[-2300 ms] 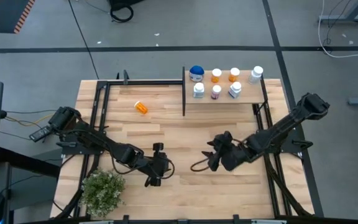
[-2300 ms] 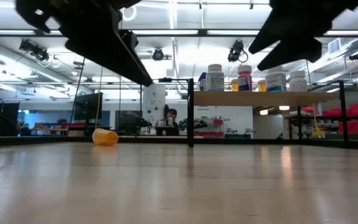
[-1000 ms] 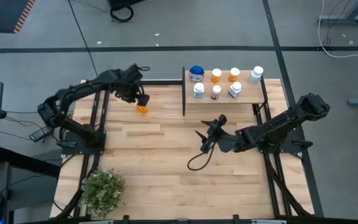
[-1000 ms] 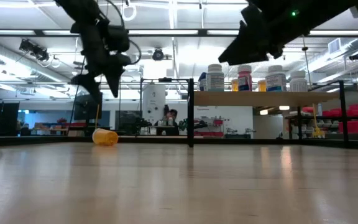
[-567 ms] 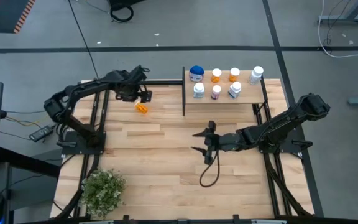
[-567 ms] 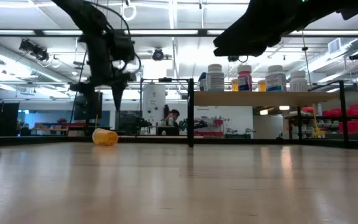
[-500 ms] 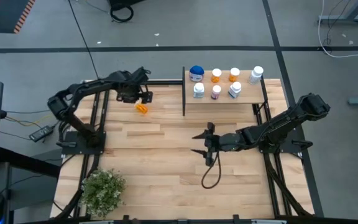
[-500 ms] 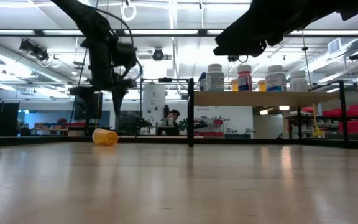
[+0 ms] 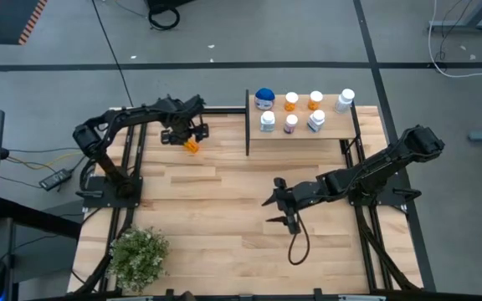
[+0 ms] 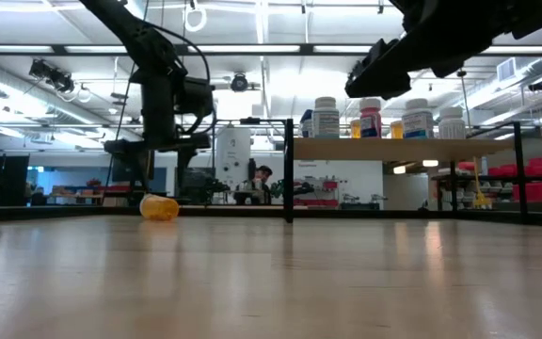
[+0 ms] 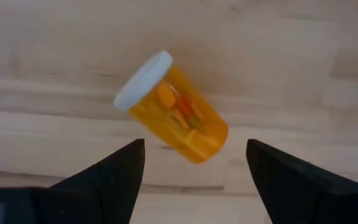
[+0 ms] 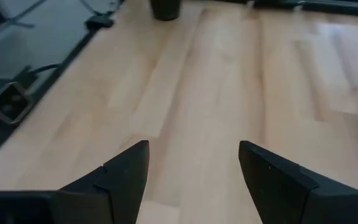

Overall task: Pick and place medicine bottles onto shelf by color
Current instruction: Put the orange pill bottle on the shelf

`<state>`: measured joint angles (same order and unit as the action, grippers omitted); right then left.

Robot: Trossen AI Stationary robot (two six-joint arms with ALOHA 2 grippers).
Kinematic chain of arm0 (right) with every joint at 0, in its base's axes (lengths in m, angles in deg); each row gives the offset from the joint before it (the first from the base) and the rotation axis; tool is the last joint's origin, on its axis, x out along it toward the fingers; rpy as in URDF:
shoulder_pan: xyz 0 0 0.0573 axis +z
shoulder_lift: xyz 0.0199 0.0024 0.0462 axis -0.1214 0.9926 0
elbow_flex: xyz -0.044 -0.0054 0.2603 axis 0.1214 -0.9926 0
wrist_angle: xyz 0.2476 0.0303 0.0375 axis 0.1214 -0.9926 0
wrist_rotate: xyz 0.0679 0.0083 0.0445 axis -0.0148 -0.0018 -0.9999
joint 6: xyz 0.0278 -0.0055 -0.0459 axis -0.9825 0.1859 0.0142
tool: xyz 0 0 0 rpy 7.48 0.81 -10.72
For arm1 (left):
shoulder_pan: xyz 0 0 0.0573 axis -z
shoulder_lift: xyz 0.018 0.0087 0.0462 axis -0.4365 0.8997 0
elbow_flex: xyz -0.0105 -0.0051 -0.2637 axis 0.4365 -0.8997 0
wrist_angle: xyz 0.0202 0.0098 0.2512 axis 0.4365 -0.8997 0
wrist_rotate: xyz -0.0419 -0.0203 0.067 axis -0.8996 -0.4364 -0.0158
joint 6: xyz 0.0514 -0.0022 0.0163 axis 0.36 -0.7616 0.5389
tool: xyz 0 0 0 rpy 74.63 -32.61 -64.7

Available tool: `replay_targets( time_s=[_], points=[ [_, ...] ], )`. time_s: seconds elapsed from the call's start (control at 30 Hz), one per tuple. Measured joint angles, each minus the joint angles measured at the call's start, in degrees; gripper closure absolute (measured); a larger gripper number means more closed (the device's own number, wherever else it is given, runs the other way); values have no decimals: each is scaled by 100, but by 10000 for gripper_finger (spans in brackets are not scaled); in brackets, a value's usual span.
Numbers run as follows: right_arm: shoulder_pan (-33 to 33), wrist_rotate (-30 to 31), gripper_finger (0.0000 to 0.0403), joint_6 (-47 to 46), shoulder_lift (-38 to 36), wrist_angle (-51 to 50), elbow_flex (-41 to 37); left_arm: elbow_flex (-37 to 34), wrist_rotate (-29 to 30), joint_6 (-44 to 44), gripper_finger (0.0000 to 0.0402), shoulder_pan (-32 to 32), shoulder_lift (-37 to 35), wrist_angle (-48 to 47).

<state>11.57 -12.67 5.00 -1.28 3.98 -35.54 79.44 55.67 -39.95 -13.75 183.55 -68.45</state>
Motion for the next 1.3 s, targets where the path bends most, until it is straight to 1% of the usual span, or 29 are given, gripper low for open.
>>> replay_targets(
  time_s=[0.27,0.43,0.5,0.63,0.77,0.97,1.17,1.3],
  points=[
    [0,-951,146,58,-1,-201,0,0,168,-451,116,9,0,-38],
    [0,-1274,146,135,-1,-277,0,0,187,-566,116,177,0,280],
    [0,-1379,146,146,-1,-279,0,4,299,-655,116,222,2,369],
    [0,-1597,146,140,-1,-281,0,9,428,-860,116,214,143,89],
    [0,-1714,146,132,-1,-320,0,9,412,-904,116,217,310,-221],
    [0,-1735,146,133,-1,-316,0,9,481,-882,116,213,476,-236],
    [0,-1735,146,146,-1,-314,0,9,495,-560,116,180,525,-332],
    [0,-1735,146,149,-1,-314,0,9,494,-264,116,119,525,-703]
  ],
)
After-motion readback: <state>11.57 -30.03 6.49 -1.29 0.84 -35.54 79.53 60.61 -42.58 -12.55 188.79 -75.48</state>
